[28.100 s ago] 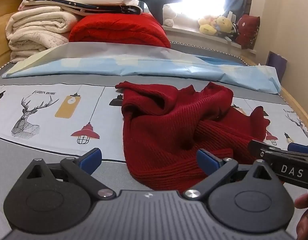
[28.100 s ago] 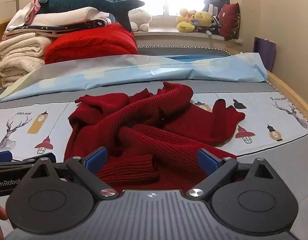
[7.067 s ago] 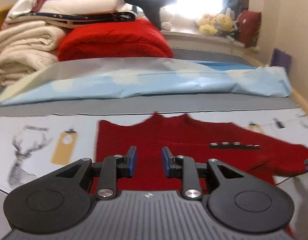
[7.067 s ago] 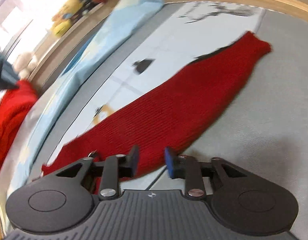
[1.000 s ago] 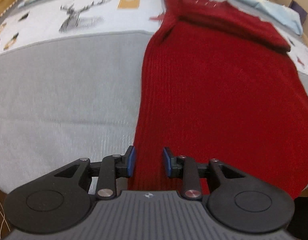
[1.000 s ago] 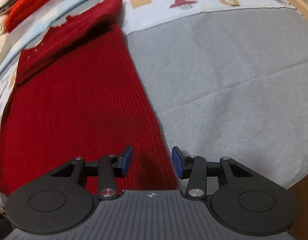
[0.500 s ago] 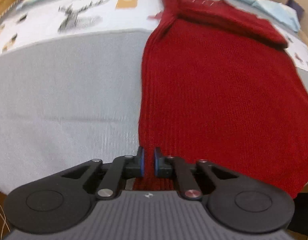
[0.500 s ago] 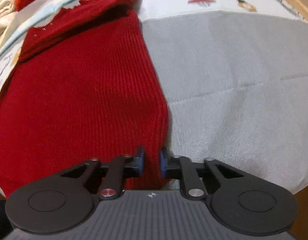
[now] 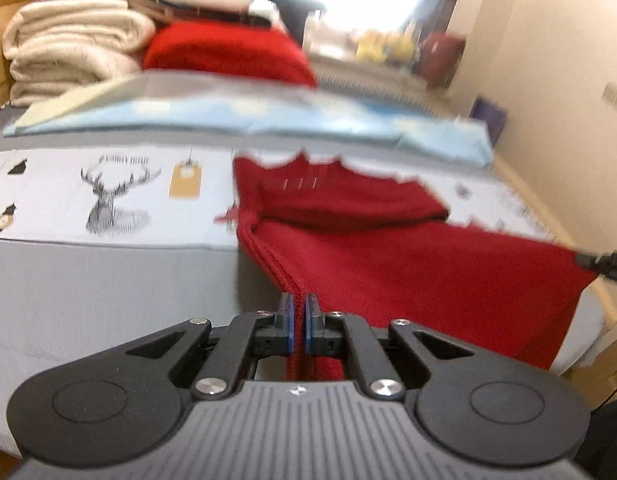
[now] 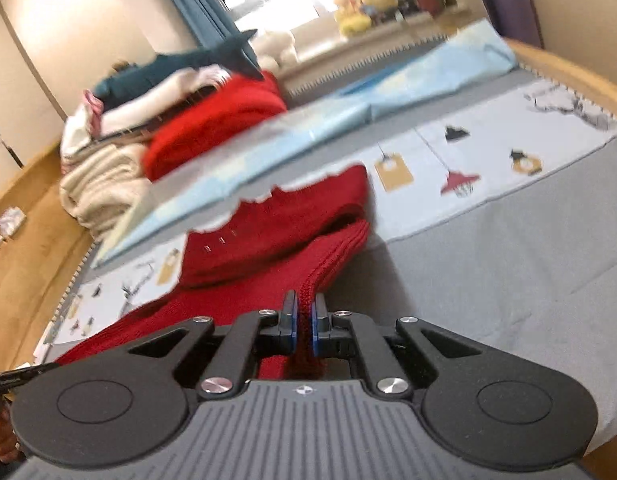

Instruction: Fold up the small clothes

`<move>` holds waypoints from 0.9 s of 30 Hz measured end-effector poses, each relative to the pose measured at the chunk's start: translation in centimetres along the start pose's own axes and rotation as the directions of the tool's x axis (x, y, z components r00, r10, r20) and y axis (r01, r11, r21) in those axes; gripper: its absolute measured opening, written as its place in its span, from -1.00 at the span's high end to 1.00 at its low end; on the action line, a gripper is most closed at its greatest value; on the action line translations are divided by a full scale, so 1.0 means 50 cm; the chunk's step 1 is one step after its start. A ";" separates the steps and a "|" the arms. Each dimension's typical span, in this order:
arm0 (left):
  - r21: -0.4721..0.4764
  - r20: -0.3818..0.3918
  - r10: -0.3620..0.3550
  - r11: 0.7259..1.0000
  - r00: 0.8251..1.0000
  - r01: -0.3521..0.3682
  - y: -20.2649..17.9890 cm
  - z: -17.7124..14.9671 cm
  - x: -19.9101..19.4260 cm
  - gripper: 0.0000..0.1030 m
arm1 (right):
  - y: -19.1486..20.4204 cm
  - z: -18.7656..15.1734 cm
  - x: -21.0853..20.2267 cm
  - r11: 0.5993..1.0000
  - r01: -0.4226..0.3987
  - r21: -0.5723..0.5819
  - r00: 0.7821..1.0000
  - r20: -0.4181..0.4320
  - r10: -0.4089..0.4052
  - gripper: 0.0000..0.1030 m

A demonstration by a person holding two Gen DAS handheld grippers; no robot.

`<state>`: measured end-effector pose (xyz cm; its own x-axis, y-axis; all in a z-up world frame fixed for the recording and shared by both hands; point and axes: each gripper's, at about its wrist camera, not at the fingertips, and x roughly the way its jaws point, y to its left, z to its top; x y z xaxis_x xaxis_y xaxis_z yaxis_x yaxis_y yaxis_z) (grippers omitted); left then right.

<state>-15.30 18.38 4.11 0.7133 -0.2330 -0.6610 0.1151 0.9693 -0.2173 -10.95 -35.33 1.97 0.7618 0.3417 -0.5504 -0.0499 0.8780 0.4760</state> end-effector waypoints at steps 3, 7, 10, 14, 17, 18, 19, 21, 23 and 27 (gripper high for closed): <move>-0.078 0.044 -0.051 0.995 0.998 0.054 0.009 0.012 -0.076 0.91 | -0.013 0.010 -0.062 1.000 -0.029 0.001 0.999 0.034 0.029 0.90; -0.171 0.100 -0.104 0.978 0.990 0.120 0.029 0.052 -0.153 0.91 | -0.004 0.036 -0.181 0.997 -0.071 -0.024 0.989 0.129 0.074 0.90; -0.240 0.073 -0.092 0.965 0.993 0.107 0.058 0.103 -0.122 0.91 | -0.018 0.075 -0.190 0.996 -0.090 0.004 0.980 0.177 0.088 0.90; -0.179 -0.033 -0.016 0.984 0.999 0.010 0.088 0.168 0.028 0.91 | -0.048 0.133 -0.066 0.999 0.030 0.039 0.991 0.133 -0.035 0.90; -0.154 -0.147 0.035 0.986 0.989 -0.058 0.108 0.176 0.167 0.91 | -0.077 0.149 0.074 0.978 0.205 0.023 0.977 0.050 -0.206 0.90; -0.162 -0.159 0.045 0.984 0.986 -0.071 0.118 0.170 0.199 0.89 | -0.085 0.144 0.123 0.973 0.230 0.008 0.973 0.023 -0.230 0.89; -0.160 -0.158 0.059 0.983 0.986 -0.084 0.127 0.161 0.231 0.88 | -0.096 0.136 0.163 0.969 0.246 -0.003 0.969 -0.001 -0.246 0.87; -0.238 -0.157 0.114 0.960 0.981 -0.150 0.158 0.130 0.273 0.86 | -0.122 0.112 0.219 0.957 0.287 0.030 0.957 -0.039 -0.286 0.81; -0.378 -0.229 0.085 0.910 0.970 -0.169 0.189 0.108 0.302 0.85 | -0.143 0.097 0.253 0.953 0.301 0.030 0.950 -0.093 -0.297 0.69; -0.376 -0.249 -0.003 0.922 0.968 -0.094 0.186 0.101 0.333 0.12 | -0.164 0.096 0.271 0.958 0.283 0.042 0.956 -0.091 -0.279 0.23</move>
<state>1.11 23.92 -5.28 0.5182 -0.2479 -0.8186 -0.2208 0.8859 -0.4080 2.89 -39.54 -6.09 0.6832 0.1127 -0.7215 0.1953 0.9238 0.3292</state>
